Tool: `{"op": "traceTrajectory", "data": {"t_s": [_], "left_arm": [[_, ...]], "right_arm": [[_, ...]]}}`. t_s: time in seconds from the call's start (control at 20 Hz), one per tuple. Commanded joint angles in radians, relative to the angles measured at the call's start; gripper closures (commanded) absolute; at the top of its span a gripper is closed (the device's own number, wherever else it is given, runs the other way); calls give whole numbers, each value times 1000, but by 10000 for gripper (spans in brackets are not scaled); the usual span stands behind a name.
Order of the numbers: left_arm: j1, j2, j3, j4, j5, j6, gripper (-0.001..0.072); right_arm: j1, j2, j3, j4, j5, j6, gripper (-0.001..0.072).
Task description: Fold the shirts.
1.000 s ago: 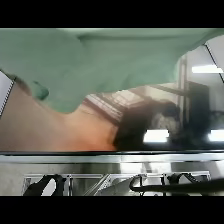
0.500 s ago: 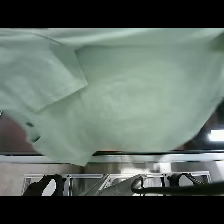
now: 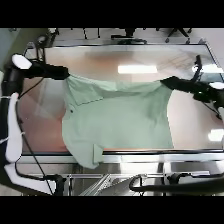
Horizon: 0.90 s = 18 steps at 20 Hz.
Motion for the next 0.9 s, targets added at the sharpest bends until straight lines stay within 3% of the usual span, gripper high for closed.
{"op": "traceTrajectory", "data": {"t_s": [0.0, 0.05, 0.15, 0.2, 0.25, 0.3, 0.4, 0.45, 0.55, 0.65, 0.85], "left_arm": [[-10, -260, 170, -48, -28, -42, 695], [-7, -291, 211, -75, -42, -45, 693], [13, -320, 291, -97, -122, -73, 685], [27, -315, 315, -97, -176, -72, 432], [47, -295, 319, -94, -240, -74, 23], [77, -263, 299, -89, -302, -93, 14], [143, -182, 201, -89, -412, -126, 14], [179, -137, 123, -87, -459, -139, 14], [243, -37, -92, -87, -502, -160, 14], [293, 83, -369, -87, -472, -143, 14], [364, 273, -869, -90, -257, -109, 14]], "right_arm": [[28, -170, -10, 147, -125, -118, 695], [27, -182, -7, 165, -128, -126, 682], [10, -173, 0, 165, -109, -126, 438], [-14, -152, 4, 151, -65, -125, 406], [-46, -120, 4, 123, -11, -124, 405], [-82, -85, 4, 77, 34, -101, 405], [-167, 0, 4, -91, 100, 42, 395], [-209, 44, 3, -195, 113, 117, 310], [-280, 102, 2, -347, 148, 237, 307], [-336, 127, -7, -424, 210, 270, 307], [-406, 129, -38, -460, 273, 281, 307]]}}
